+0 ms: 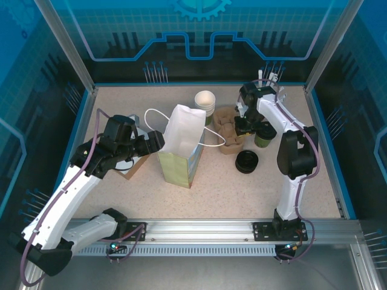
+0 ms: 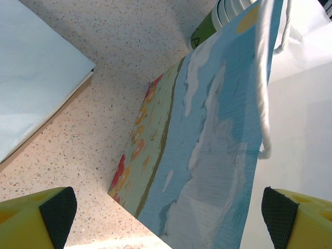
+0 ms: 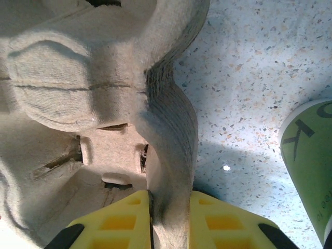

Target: Pack the takeout coffee

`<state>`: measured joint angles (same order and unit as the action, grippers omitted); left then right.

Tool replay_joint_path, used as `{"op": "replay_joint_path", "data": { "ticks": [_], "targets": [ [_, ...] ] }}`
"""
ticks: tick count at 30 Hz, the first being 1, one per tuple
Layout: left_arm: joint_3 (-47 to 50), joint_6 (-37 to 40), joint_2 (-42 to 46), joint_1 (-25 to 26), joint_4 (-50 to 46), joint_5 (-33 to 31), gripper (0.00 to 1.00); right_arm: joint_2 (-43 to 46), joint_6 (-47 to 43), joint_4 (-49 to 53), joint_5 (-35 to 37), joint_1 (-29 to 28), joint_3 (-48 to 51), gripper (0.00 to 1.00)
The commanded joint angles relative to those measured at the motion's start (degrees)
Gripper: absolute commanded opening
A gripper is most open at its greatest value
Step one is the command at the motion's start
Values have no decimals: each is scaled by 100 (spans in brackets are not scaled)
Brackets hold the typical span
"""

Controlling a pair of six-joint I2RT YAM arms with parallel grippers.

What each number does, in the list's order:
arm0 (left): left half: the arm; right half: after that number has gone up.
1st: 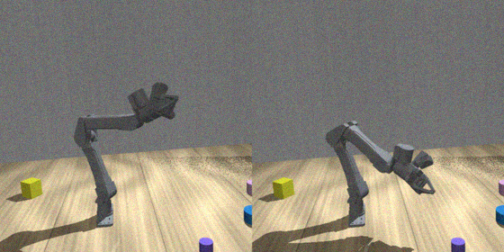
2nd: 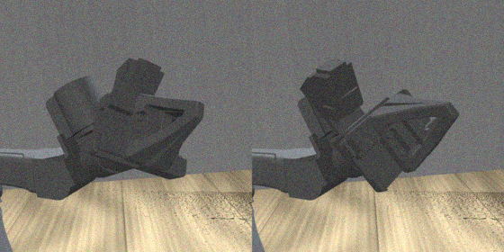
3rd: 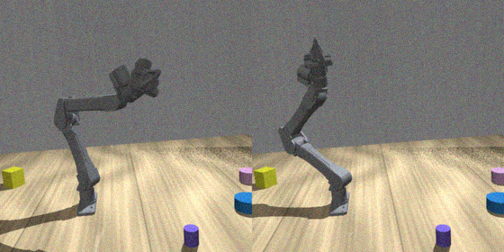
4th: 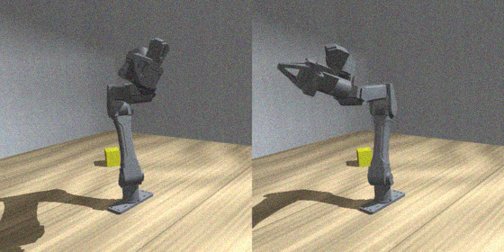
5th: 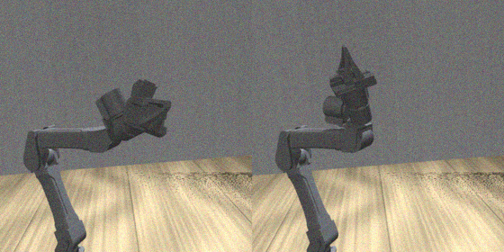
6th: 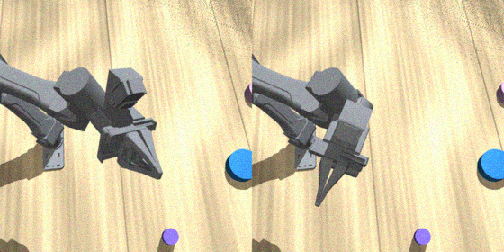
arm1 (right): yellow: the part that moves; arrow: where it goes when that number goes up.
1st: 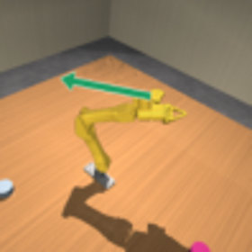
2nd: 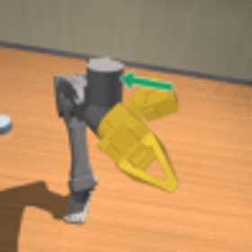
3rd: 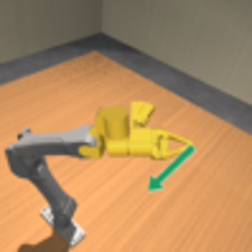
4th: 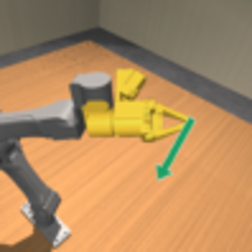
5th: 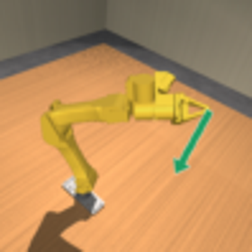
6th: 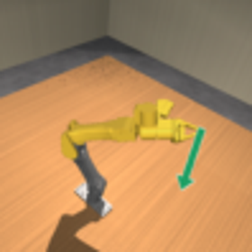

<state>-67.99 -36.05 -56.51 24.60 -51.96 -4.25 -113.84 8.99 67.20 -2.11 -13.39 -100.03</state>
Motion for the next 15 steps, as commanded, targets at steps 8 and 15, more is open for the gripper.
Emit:
{"op": "replay_joint_path", "data": {
  "ticks": [8, 15],
  "targets": [
    [23, -34, 74, -52, 66, -78, 96, 353, 104, 21, -468, 139, -55, 19],
    [-55, 2, 44, -54, 61, -68, 96, 337, 72, 156, -578, 264, -119, 20]
  ]
}}
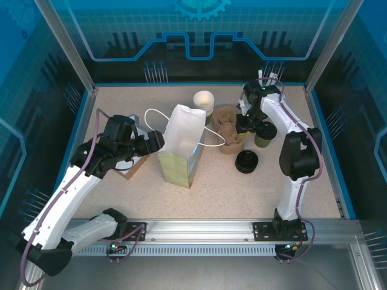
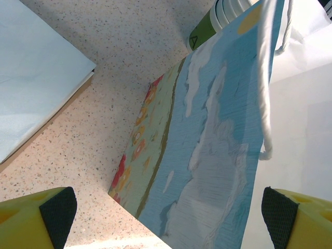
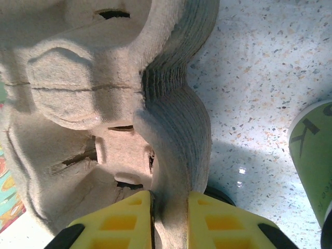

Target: Pack the takeout coffee

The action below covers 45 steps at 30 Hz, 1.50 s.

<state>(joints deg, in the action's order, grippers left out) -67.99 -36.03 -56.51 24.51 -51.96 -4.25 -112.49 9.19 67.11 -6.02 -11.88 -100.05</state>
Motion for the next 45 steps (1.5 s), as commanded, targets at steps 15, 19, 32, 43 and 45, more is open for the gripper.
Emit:
{"op": "replay_joint_path", "data": {
  "ticks": [15, 19, 32, 43, 45],
  "targets": [
    [-108, 0, -36, -43, 81, -30, 96, 282, 24, -207, -1900, 619, 464, 29],
    [-116, -3, -55, -43, 79, -19, 96, 240, 38, -287, -2023, 625, 527, 30],
    [-57, -17, -27, -43, 73, -24, 96, 224, 408, -386, -2110, 675, 683, 30],
    [-13, -26, 13, -47, 64, -23, 96, 393, 974, -1098, -2716, 753, 1108, 29],
    [5, -35, 21, -48, 66, -29, 97, 407, 1017, -1145, -2729, 759, 1119, 29]
  ]
}}
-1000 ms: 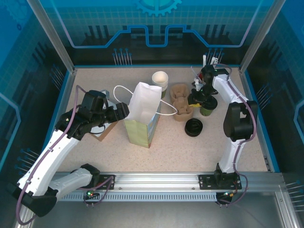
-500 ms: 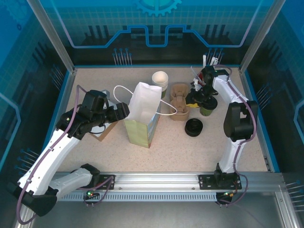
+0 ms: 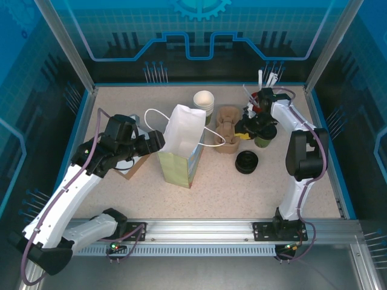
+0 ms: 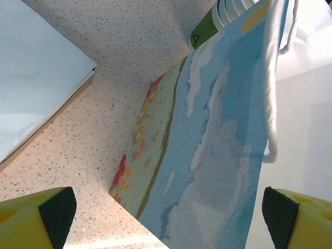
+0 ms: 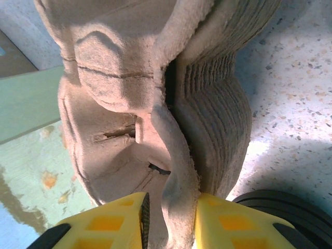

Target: Pack the takeout coffee

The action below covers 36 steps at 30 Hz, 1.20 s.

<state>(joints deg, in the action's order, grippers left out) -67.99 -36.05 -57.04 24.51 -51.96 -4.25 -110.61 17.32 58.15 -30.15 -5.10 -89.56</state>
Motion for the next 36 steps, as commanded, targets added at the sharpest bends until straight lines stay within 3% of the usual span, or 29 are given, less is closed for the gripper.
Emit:
{"op": "replay_joint_path", "data": {
  "ticks": [1, 10, 21, 36],
  "targets": [
    [13, -36, 87, -45, 65, -26, 96, 224, 223, -270, -310, 82, 81, 28],
    [-3, -16, 122, -43, 55, -51, 96, 377, 285, -452, -396, 123, 296, 21],
    [-38, -41, 104, -50, 116, -11, 97, 768, 337, -896, -1001, 231, 631, 13],
    [-412, -42, 171, -65, 284, 16, 97, 1149, 316, -898, -1345, 342, 440, 0]
  ]
}}
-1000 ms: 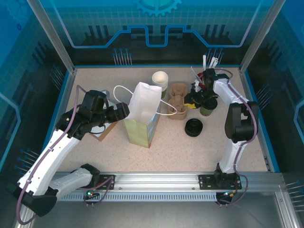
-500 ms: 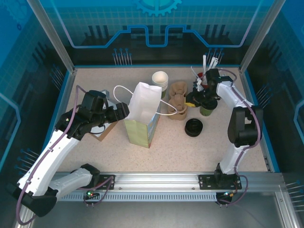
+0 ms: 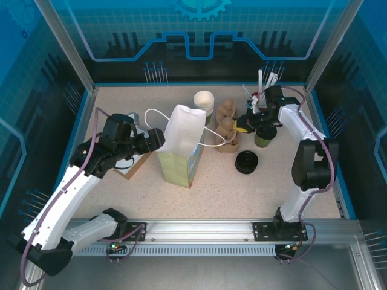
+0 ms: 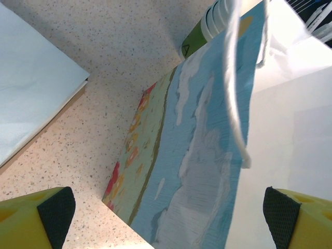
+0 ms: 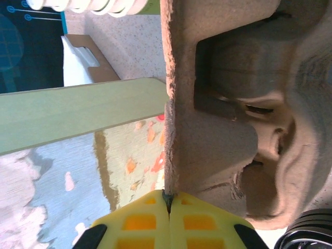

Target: Pack the takeout coffee

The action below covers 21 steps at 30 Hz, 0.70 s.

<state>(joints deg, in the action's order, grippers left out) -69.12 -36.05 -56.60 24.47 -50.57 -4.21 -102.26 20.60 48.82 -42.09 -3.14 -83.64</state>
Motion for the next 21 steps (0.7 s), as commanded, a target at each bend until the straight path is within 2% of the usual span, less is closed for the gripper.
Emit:
{"op": "replay_joint_path", "data": {
  "ticks": [1, 6, 10, 15, 21],
  "targets": [
    [-351, -50, 138, -56, 136, -30, 97, 357, -20, 75, -109, 164, -208, 0],
    [-686, 52, 210, -56, 134, -135, 97, 677, -21, 165, -102, 312, -502, 0],
    [-939, 186, 206, -56, 320, 65, 96, 870, -25, 237, -191, 446, -814, 0],
    [-1319, 346, 9, -57, 814, 731, 93, 1154, 33, 271, -189, 666, -1396, 0],
    [-1905, 381, -652, -49, 1506, 1927, 89, 1394, 466, -164, -849, 691, -2078, 0]
  ]
}}
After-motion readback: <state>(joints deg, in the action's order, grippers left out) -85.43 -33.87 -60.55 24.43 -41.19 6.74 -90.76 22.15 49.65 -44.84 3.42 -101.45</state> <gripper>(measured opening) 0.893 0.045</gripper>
